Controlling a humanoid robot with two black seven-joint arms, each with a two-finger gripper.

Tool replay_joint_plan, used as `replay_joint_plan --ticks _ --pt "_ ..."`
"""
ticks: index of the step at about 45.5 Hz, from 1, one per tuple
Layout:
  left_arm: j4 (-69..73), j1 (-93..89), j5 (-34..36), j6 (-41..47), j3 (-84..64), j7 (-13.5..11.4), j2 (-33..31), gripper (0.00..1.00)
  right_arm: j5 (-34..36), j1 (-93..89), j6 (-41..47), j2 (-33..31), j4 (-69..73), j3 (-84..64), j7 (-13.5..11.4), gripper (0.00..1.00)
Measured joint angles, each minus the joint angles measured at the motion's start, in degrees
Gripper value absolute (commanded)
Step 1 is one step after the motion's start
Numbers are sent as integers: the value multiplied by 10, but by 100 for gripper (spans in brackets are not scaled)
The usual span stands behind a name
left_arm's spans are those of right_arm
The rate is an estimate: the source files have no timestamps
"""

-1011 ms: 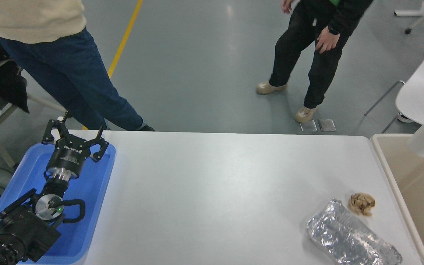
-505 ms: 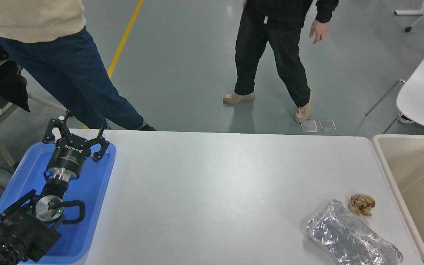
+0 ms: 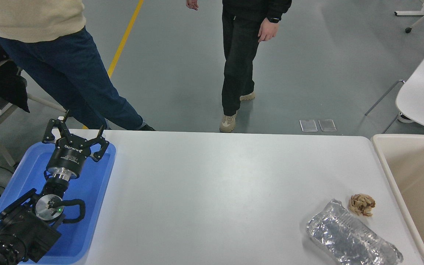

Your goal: Pick up paper cup place in dustbin

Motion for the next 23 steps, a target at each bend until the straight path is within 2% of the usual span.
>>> replay_joint_plan --ticks 6,9,11,13,15,20,23 --pt "0 0 0 0 0 0 0 100 1 -23 -11 12 -17 17 -6 0" --pt "0 0 0 0 0 0 0 100 1 -30 -15 15 -23 23 -8 29" --pt "0 0 0 0 0 0 0 100 0 -35 -18 17 -26 26 -9 58" --pt "0 0 0 0 0 0 0 100 0 -38 -26 19 -29 30 -10 76" --pt "0 0 0 0 0 0 0 100 1 -40 -35 20 -31 33 -10 84" --pt "0 0 0 0 0 0 0 100 2 -47 -80 24 -33 48 -11 96" --pt "0 0 0 0 0 0 0 100 2 -51 -98 27 -33 54 -11 99"
